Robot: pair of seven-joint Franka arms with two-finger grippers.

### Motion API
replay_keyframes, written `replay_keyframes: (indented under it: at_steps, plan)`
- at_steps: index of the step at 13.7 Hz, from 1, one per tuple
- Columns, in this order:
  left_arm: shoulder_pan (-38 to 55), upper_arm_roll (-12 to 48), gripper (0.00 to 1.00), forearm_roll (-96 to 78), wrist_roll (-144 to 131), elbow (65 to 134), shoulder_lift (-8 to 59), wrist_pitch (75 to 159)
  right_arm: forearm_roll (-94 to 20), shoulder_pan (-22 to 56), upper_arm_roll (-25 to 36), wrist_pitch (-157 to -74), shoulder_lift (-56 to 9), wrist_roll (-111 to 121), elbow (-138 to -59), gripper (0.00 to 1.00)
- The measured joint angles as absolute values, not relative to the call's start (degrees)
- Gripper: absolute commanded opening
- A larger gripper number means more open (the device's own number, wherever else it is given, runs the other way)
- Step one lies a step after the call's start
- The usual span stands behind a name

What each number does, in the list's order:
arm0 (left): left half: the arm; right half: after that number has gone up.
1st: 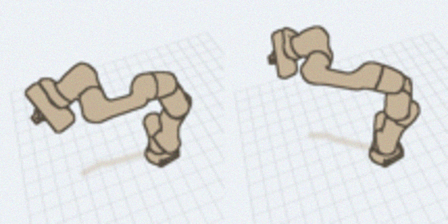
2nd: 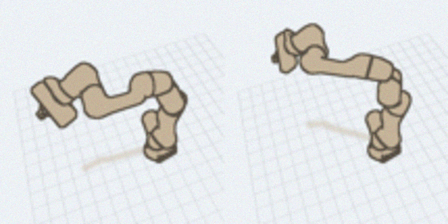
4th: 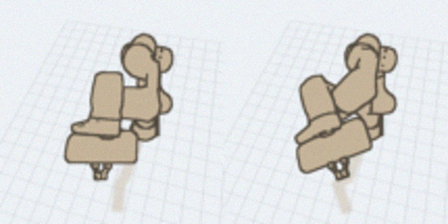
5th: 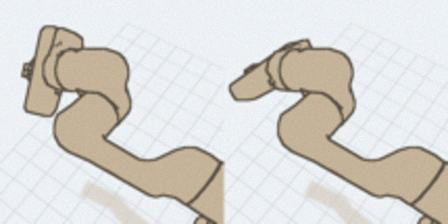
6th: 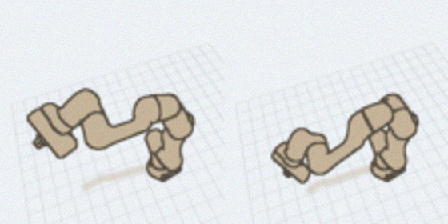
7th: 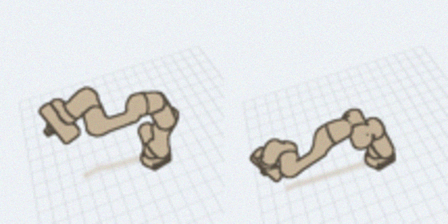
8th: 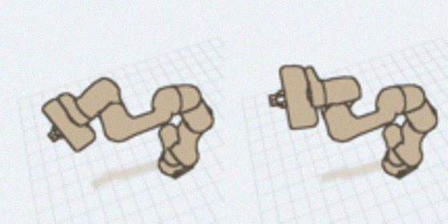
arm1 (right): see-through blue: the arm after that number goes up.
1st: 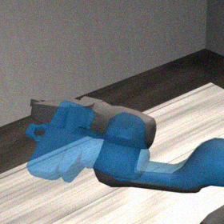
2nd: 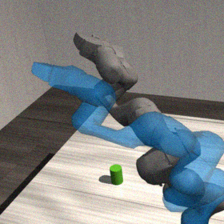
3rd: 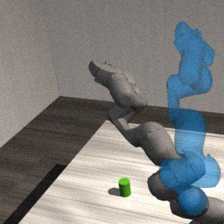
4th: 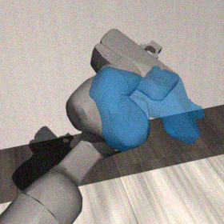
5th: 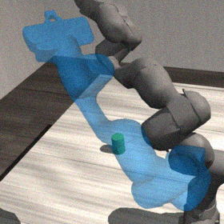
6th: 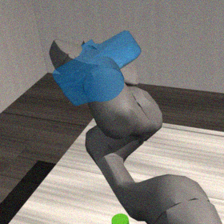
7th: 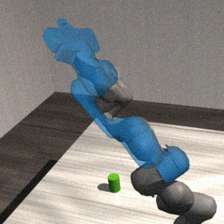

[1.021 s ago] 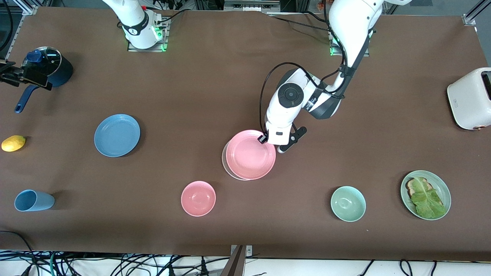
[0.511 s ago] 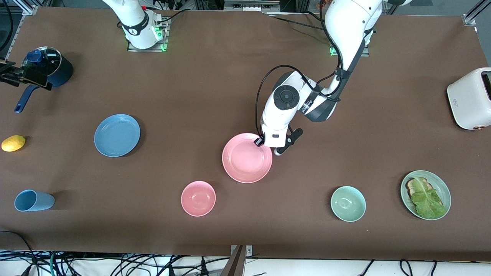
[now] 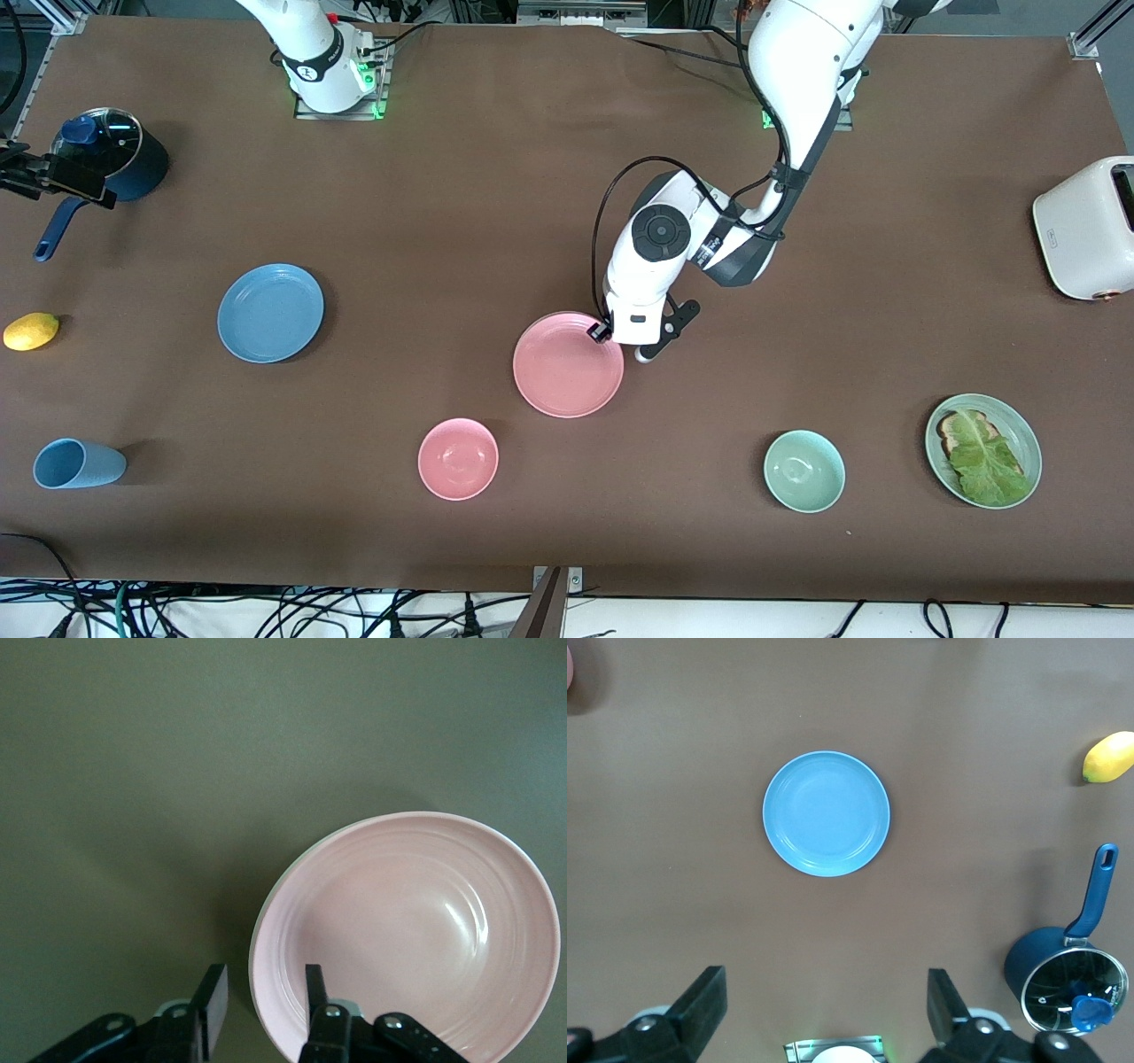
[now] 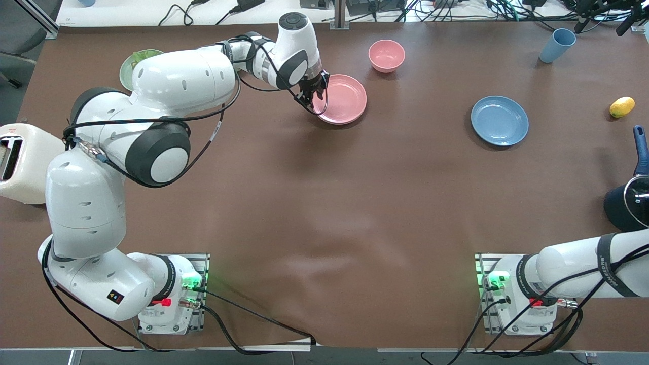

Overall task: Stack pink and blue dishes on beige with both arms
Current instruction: 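Raise the left gripper away while the right gripper reaches the blue plate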

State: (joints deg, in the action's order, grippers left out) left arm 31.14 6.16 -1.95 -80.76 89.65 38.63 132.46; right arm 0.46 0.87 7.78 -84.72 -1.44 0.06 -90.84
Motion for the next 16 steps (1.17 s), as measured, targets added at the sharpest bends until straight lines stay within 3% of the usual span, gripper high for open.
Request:
replay_keyframes:
  at_steps: [4,11,16]
  plan:
    - [31.2,3.8,0.96,-1.0,-77.2,88.5,38.3,131.2,0.5,0.9,7.8,-84.7,-1.5,0.1,-90.8,1.00]
    - [27.9,-0.4,0.98,-0.9,-53.7,88.0,33.6,120.5,0.4,1.0,7.7,-83.6,-4.7,0.1,-91.8,1.00]
    - [25.6,-0.5,0.99,-0.9,-44.0,88.0,32.7,118.7,0.2,0.4,9.3,-94.9,-13.2,0.0,-97.5,1.00]
